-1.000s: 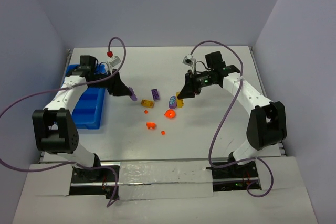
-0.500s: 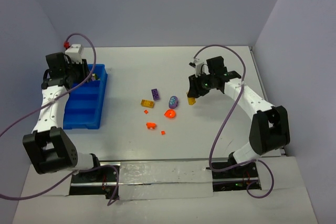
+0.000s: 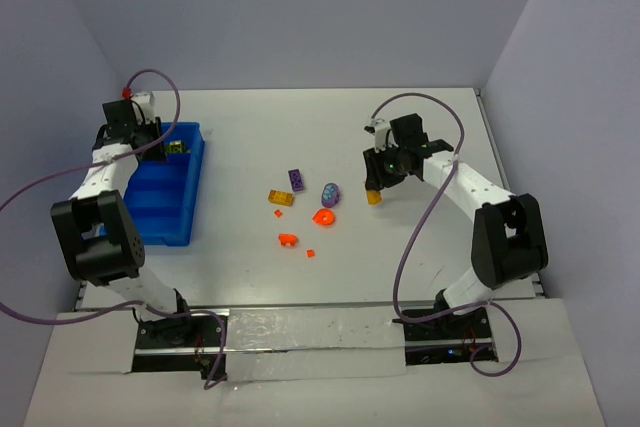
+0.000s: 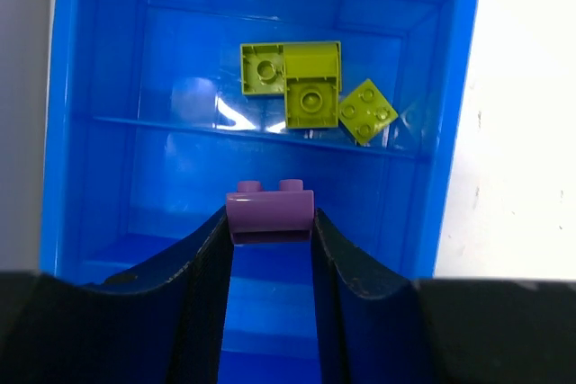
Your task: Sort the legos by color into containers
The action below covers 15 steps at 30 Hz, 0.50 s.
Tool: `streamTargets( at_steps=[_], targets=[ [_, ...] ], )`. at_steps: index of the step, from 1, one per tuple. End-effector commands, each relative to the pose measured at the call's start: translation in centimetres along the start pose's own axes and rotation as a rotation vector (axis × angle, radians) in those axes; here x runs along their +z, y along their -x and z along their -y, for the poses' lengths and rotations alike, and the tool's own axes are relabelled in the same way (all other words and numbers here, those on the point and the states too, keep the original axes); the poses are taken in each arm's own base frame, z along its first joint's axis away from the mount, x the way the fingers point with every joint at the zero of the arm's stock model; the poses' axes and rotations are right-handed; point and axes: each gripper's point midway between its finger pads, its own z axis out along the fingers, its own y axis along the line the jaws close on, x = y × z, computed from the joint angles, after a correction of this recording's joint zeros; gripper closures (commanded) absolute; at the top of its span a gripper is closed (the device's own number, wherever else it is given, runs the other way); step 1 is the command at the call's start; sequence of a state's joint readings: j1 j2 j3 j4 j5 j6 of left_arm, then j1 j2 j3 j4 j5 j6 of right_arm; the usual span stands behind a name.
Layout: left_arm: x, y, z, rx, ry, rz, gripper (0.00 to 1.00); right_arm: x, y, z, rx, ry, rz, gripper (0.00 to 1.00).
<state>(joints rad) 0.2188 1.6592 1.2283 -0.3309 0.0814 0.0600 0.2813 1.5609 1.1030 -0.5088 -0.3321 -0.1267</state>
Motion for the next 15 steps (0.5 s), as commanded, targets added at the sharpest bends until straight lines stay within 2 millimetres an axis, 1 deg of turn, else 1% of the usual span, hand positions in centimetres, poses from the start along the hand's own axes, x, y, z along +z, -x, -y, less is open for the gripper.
streamTargets(
  at_steps=[1,3,5,6,7,9,10,12,13,15],
  targets=[
    [0.6,2.5,-0.8,-0.018,0.029,0.072,0.9,0.3,0.5,0.3,0.01,-0.011,0.024,1.0],
    [0.8,2.3,-0.8,-0.018,0.03,0.066,0.87,0.2,0.6,0.2,0.011,-0.005,0.025,1.0],
    [1.1,1.9,-0.8,-0.018,0.03,0.056,0.8,0.2,0.6,0.1,0.012,0.0,0.026,1.0],
    [1.1,1.7,-0.8,-0.018,0.029,0.052,0.74,0.2,0.7,0.1,0.011,0.001,0.027,1.0],
    [1.1,1.6,-0.8,-0.018,0.027,0.048,0.64,0.2,0.6,0.0,0.011,0.004,0.026,1.0],
    [1.1,1.5,-0.6,-0.014,0.021,0.047,0.56,0.2,0.8,0.0,0.012,0.005,0.029,1.0],
    [0.9,1.7,-0.5,-0.011,0.014,0.051,0.47,0.1,0.9,-0.1,0.012,0.007,0.033,1.0],
    [0.5,2.2,-0.3,-0.005,0.004,0.064,0.38,0.1,1.0,-0.1,0.016,0.009,0.037,1.0],
    [-0.2,3.1,-0.1,-0.001,-0.005,0.09,0.32,0.0,1.1,-0.2,0.016,0.011,0.041,1.0],
    [-1.3,4.8,0.4,0.003,-0.024,0.133,0.16,-0.1,1.3,-0.2,0.019,0.009,0.051,1.0]
  ],
)
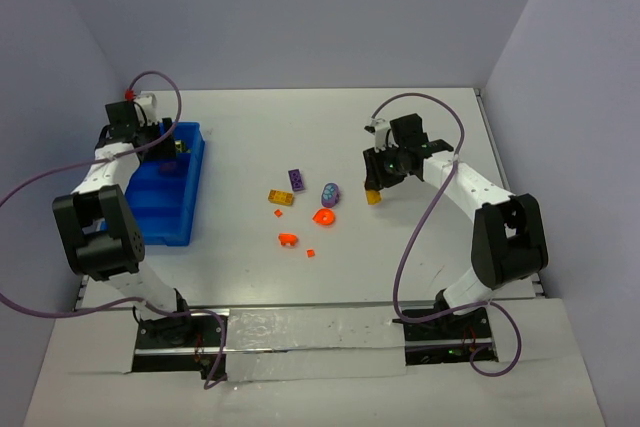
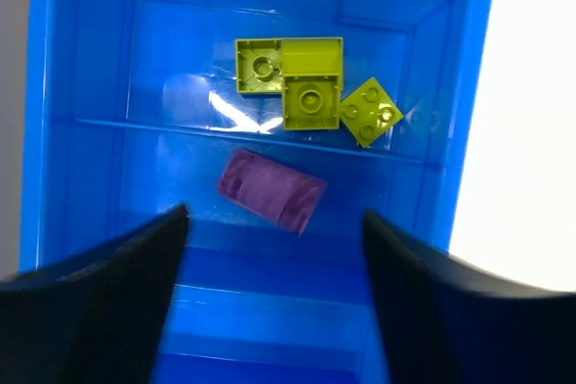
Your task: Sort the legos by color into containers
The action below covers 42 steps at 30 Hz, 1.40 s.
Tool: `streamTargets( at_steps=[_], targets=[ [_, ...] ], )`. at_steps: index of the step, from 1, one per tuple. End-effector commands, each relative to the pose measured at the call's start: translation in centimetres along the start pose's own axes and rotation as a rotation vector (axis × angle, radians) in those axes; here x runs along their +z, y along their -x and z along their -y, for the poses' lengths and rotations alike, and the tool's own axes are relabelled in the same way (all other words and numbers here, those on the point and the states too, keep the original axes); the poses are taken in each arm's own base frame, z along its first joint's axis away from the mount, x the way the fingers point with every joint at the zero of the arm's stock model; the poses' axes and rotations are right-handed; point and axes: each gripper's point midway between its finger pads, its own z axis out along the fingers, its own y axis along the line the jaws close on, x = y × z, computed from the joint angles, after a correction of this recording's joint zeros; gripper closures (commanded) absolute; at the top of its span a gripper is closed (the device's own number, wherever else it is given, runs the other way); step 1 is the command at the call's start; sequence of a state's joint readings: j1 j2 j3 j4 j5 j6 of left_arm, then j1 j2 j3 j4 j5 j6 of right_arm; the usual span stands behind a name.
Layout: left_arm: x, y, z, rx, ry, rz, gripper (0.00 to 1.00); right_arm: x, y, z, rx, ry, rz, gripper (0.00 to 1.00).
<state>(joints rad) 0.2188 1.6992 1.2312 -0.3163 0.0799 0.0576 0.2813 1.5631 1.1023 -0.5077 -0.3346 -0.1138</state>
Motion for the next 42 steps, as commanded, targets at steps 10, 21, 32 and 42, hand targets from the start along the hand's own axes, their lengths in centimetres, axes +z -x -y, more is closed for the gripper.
streamTargets(
  at_steps=[10,21,32,42],
  targets=[
    [-10.6,6.7,19.8,0.072,-0.247,0.32,0.01,-0.6,1.9,1.1,0.01,-0.06,0.08,1.0],
    [-8.6,-2.6,34.1,0.016,-0.334,0.048,0.01,-2.7,3.4,5.2,0.119,-0.117,0.145,1.0],
    [-2.2,-7.5,36.2,0.018,-0.156,-0.158,0.01,-3.0,3.3,5.2,0.125,-0.106,0.156,1.0],
    [-0.1,-10.5,35.5,0.049,-0.105,-0.22,0.14,-2.8,3.1,5.2,0.128,-0.087,0.151,1.0]
  ],
)
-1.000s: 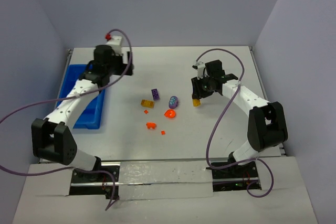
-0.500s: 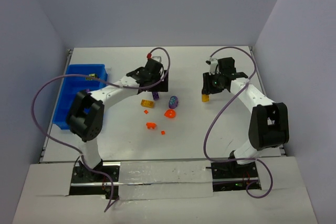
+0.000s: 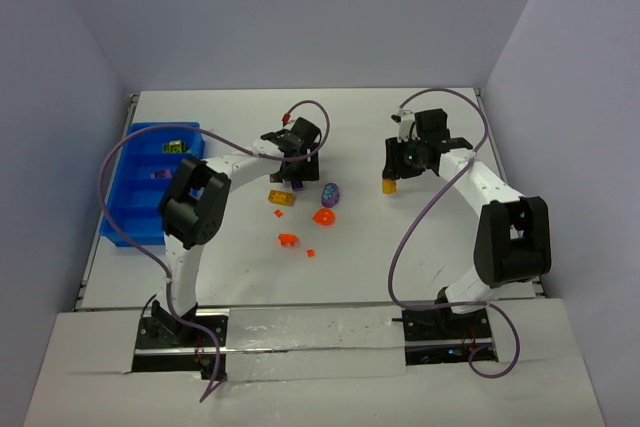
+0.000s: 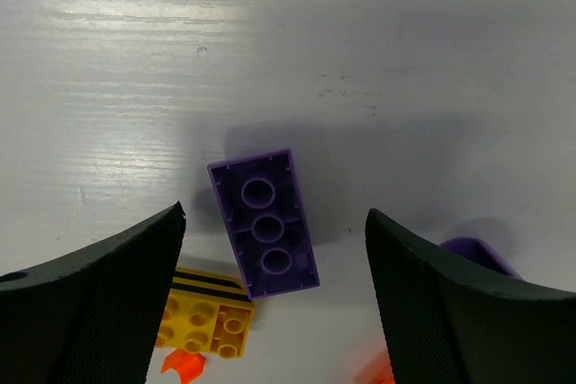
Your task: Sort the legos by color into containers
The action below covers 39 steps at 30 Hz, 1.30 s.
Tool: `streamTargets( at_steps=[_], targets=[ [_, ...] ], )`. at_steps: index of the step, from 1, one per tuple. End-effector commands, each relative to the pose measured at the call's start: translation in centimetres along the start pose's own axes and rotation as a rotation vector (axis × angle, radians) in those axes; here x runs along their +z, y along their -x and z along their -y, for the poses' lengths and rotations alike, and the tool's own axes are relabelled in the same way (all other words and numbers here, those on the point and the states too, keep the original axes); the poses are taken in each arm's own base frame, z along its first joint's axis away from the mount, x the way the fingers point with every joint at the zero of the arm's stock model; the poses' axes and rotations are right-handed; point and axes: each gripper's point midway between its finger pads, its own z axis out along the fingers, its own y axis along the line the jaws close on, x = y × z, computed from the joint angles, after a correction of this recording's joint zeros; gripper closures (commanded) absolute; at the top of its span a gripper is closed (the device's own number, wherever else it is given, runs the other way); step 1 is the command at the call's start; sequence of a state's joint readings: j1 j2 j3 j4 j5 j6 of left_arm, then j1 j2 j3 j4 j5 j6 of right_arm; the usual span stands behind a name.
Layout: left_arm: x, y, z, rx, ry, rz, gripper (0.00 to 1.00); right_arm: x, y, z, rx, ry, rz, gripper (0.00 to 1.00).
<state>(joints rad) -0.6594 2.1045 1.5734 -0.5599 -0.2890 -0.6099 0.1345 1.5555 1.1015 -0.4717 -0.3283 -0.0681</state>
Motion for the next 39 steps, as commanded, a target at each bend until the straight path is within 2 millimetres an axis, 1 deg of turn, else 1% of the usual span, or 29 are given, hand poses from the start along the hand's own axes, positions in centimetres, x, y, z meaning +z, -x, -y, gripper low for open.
streamTargets(
  at_steps=[1,3,5,7,8,10,12,13,14,15,17,18,19,20,21,22,23,24,25,26,28,31,33,34,36,38,39],
  targets=[
    [-0.1,0.6,0.2,-0.013,0.007,0.012,0.16,-1.1,2.3,-0.4,-0.016,0.017,0.078,1.0],
    [0.2,0.6,0.2,-0.013,0.003,0.004,0.22,-1.1,2.3,-0.4,-0.016,0.017,0.078,1.0],
    [0.3,0.6,0.2,-0.014,-0.017,-0.006,0.35,-1.1,2.3,-0.4,-0.016,0.017,0.077,1.0],
    [0.3,0.7,-0.1,-0.012,-0.024,-0.011,0.51,-1.1,2.2,-0.4,-0.017,0.018,0.076,1.0],
    [0.3,0.7,-0.4,-0.014,-0.024,-0.012,0.56,-1.1,2.2,-0.4,-0.018,0.018,0.077,1.0],
    [0.4,0.6,-1.3,-0.023,-0.022,-0.027,0.68,-1.1,2.2,-0.4,-0.017,0.019,0.076,1.0],
    [0.3,0.8,-2.4,-0.039,-0.027,-0.039,0.87,-1.0,2.3,-0.5,-0.014,0.025,0.075,1.0],
    [0.0,1.1,-2.8,-0.033,-0.031,-0.032,0.95,-1.0,2.3,-0.5,-0.013,0.029,0.074,1.0],
    [-0.4,1.6,-3.0,-0.022,-0.036,-0.016,0.99,-1.0,2.3,-0.6,-0.014,0.032,0.074,1.0],
    [-1.2,2.4,-3.4,-0.012,-0.036,0.016,1.0,-1.0,2.3,-0.6,-0.014,0.034,0.074,1.0],
    [-4.4,5.1,-4.3,-0.009,-0.052,0.134,1.0,-1.0,2.3,-0.7,-0.015,0.037,0.074,1.0],
    [-5.0,5.7,-4.8,0.001,-0.053,0.158,1.0,-1.0,2.3,-0.7,-0.016,0.038,0.075,1.0],
    [-7.9,7.7,-5.7,-0.017,-0.078,0.259,1.0,-1.0,2.3,-0.8,-0.02,0.042,0.075,1.0],
    [-10.8,9.2,-6.7,-0.026,-0.094,0.336,1.0,-1.0,2.3,-0.8,-0.02,0.046,0.074,1.0],
    [-12.4,10.1,-7.9,-0.054,-0.075,0.378,1.0,-1.0,2.3,-0.8,-0.02,0.046,0.074,1.0],
    [-14.3,11.2,-9.5,-0.095,-0.072,0.421,1.0,-1.0,2.3,-0.8,-0.019,0.044,0.071,1.0],
    [-14.2,11.3,-10.5,-0.109,-0.068,0.41,1.0,-1.0,2.3,-0.7,-0.02,0.042,0.071,1.0],
    [-15.3,11.8,-11.8,-0.123,-0.077,0.417,1.0,-0.9,2.3,-0.6,-0.02,0.038,0.069,1.0],
    [-17.0,12.5,-13.8,-0.138,-0.102,0.426,1.0,-0.9,2.2,-0.6,-0.022,0.034,0.068,1.0],
    [-17.6,12.7,-15.6,-0.142,-0.1,0.429,1.0,-0.9,2.2,-0.5,-0.023,0.032,0.068,1.0],
    [-17.5,12.5,-18.0,-0.131,-0.112,0.42,1.0,-0.8,2.0,-0.5,-0.022,0.032,0.065,1.0],
    [-17.6,12.0,-23.1,-0.152,-0.09,0.424,1.0,-0.9,2.0,-0.6,-0.025,0.034,0.067,1.0],
    [-16.9,11.6,-26.7,-0.18,-0.032,0.413,1.0,-0.8,2.0,-0.6,-0.023,0.037,0.066,1.0],
    [-16.4,11.3,-27.6,-0.177,-0.013,0.396,1.0,-0.8,2.0,-0.6,-0.021,0.04,0.064,1.0],
    [-15.6,11.0,-30.3,-0.208,0.032,0.38,1.0,-0.8,2.1,-0.7,-0.021,0.043,0.065,1.0],
    [-14.8,10.9,-31.6,-0.225,0.05,0.371,1.0,-0.7,2.1,-0.8,-0.02,0.046,0.063,1.0],
    [-14.2,10.8,-32.9,-0.251,0.073,0.362,1.0,-0.7,2.0,-0.8,-0.019,0.05,0.06,1.0]
  ],
)
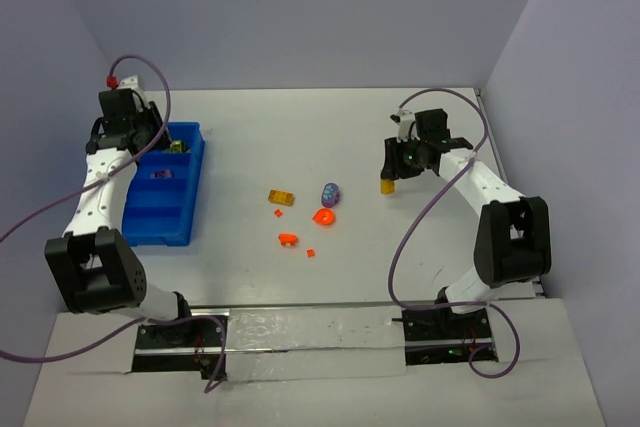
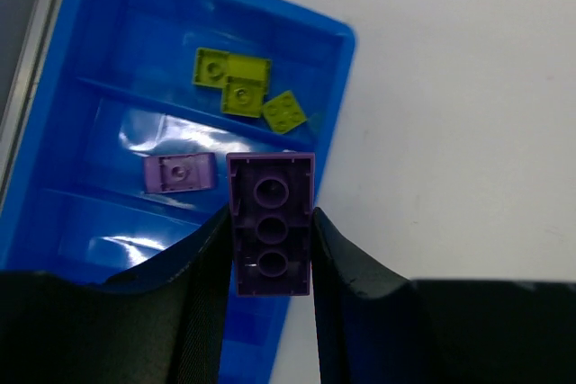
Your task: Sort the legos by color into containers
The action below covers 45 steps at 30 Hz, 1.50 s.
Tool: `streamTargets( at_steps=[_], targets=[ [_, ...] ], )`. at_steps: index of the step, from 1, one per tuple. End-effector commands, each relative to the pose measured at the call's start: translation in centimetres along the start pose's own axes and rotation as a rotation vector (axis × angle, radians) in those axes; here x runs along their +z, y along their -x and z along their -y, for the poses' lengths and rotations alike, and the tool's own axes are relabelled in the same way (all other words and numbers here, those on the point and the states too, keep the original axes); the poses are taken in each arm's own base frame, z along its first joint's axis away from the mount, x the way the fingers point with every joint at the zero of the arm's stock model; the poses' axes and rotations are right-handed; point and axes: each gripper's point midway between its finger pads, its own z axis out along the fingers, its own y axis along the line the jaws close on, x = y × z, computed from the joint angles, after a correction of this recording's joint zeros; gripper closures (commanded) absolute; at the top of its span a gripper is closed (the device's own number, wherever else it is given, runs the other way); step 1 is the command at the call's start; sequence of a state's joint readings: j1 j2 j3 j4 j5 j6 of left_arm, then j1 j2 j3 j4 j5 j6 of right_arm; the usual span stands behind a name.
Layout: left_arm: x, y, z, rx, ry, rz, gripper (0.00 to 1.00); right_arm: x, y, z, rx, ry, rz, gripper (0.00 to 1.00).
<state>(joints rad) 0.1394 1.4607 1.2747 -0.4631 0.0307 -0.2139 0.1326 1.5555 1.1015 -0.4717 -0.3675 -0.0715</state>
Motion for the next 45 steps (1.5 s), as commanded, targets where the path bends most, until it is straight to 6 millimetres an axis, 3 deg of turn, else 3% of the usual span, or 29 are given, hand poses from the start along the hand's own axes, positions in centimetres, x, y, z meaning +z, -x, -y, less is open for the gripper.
streamTargets(
  at_steps=[1,3,9,14,20,23,24,25,26,28,30,32,33,34,35,37,38,40,41,44,45],
  targets=[
    [2.1,-0.4,-2.9,-0.015,0.028,-0.034,0.98,-0.6,1.9,-0.3,-0.017,0.017,0.055,1.0],
    [3.0,-0.6,-3.6,-0.07,0.045,-0.044,0.92,-0.5,1.9,-0.3,-0.016,0.021,0.054,1.0],
    [6.6,-2.4,-5.2,-0.135,0.117,-0.093,0.99,-0.4,1.5,-0.2,-0.019,0.017,0.041,1.0],
    [8.1,-4.6,-6.3,-0.16,0.174,-0.143,0.92,-0.4,1.6,-0.2,-0.022,0.018,0.042,1.0],
    [9.1,-5.1,-6.9,-0.163,0.199,-0.146,0.87,-0.3,1.4,-0.3,-0.02,0.026,0.035,1.0],
    [9.0,-4.6,-6.7,-0.151,0.188,-0.139,0.58,-0.2,1.5,-0.3,-0.019,0.029,0.034,1.0],
    [8.8,-4.3,-6.6,-0.148,0.181,-0.132,0.46,-0.2,1.5,-0.3,-0.019,0.03,0.034,1.0],
    [8.5,-3.8,-6.4,-0.144,0.171,-0.114,0.27,-0.2,1.5,-0.4,-0.019,0.033,0.034,1.0],
    [8.0,-3.1,-6.2,-0.138,0.163,-0.096,0.18,-0.2,1.4,-0.4,-0.02,0.035,0.034,1.0],
    [7.2,-2.1,-5.6,-0.126,0.148,-0.071,0.04,-0.3,1.4,-0.4,-0.019,0.035,0.034,1.0],
    [5.7,-0.2,-4.5,-0.097,0.114,-0.028,0.01,-0.4,1.6,-0.5,-0.018,0.033,0.04,1.0],
    [3.3,2.2,-1.4,-0.049,-0.011,0.038,0.01,-0.4,1.7,-0.4,-0.016,0.032,0.044,1.0],
    [2.6,2.5,1.2,-0.003,-0.118,0.047,0.01,-0.4,1.8,-0.5,-0.015,0.032,0.047,1.0],
    [1.7,3.0,1.6,0.005,-0.13,0.069,0.01,-0.4,1.8,-0.4,-0.014,0.031,0.047,1.0],
    [0.2,2.4,7.0,0.114,-0.281,0.081,0.01,-0.4,1.7,-0.4,-0.007,0.038,0.044,1.0],
    [-2.6,-0.5,13.9,0.232,-0.471,0.067,0.02,-0.3,1.5,0.0,0.017,0.044,0.035,1.0],
    [-2.9,-1.2,14.6,0.244,-0.483,0.074,0.02,-0.3,1.4,0.3,0.029,0.046,0.032,1.0],
    [-4.1,-5.4,20.1,0.317,-0.617,0.001,0.03,-0.3,1.2,0.6,0.056,0.06,0.024,1.0],
    [-3.8,-7.1,21.4,0.321,-0.637,-0.028,0.03,-0.4,1.2,0.8,0.063,0.063,0.025,1.0],
    [-5.6,-13.2,27.8,0.434,-0.75,-0.097,0.04,-0.7,1.1,1.6,0.088,0.047,0.03,1.0],
    [-5.3,-14.3,28.9,0.464,-0.733,-0.104,0.04,-0.8,1.1,1.8,0.09,0.04,0.032,1.0]
  ],
)
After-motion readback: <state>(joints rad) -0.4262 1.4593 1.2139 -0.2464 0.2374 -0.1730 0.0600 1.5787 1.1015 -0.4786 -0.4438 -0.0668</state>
